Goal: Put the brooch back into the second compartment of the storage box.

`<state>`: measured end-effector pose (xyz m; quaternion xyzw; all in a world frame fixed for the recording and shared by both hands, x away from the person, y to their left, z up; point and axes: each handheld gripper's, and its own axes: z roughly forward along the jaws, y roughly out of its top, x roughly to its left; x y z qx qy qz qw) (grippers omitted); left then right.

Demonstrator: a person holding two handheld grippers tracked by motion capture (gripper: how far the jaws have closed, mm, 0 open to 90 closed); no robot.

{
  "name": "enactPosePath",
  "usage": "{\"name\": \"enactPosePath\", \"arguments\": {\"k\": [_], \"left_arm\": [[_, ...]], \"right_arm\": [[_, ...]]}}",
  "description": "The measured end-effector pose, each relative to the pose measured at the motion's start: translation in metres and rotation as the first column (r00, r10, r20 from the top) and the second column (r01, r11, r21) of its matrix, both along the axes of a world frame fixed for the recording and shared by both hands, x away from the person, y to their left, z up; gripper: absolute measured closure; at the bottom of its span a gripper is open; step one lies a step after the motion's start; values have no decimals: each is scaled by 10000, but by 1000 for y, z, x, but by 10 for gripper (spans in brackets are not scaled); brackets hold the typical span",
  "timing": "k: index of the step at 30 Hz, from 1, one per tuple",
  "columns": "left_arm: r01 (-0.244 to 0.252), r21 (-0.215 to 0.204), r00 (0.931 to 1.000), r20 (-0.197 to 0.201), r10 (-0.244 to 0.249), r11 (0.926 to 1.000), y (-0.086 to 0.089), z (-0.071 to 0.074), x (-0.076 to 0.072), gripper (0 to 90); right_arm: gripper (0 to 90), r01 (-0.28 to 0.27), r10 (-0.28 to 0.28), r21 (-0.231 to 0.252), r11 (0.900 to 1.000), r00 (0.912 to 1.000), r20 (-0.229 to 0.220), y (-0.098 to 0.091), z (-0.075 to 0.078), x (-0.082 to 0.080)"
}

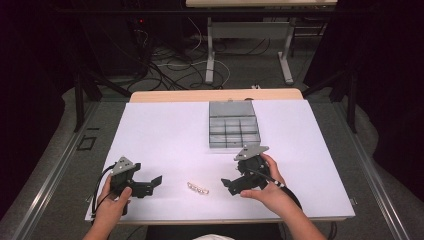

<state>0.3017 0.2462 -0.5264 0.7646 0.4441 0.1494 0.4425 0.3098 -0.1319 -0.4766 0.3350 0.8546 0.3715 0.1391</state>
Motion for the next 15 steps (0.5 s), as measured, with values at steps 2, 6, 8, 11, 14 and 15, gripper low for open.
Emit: {"name": "enactPosePath", "arguments": {"k": [2,6,8,11,14,15], "left_arm": [[11,-3,10000,2,-11,10000,0,0,0,3],[20,5,10000,19,-20,10000,0,0,0,3],[25,-2,10000,15,-25,10000,1,0,0,3],[27,6,10000,12,-27,10000,1,0,0,3],[37,69,10000,12,-37,10000,1,0,0,3],[34,64,10000,4,-34,10000,1,0,0,3]], "right_arm": [[8,-37,37,-18,10000,10000,-15,5,-1,1],[9,-186,186,-8,9998,9997,-154,15,-2,2],[11,-192,191,-61,9998,9997,-175,17,-2,2],[11,-293,292,-54,9996,9991,-294,27,-2,3],[15,-407,400,-160,9990,9983,-413,33,-2,4],[26,-390,384,-124,9992,9983,-430,36,-2,4]]}}
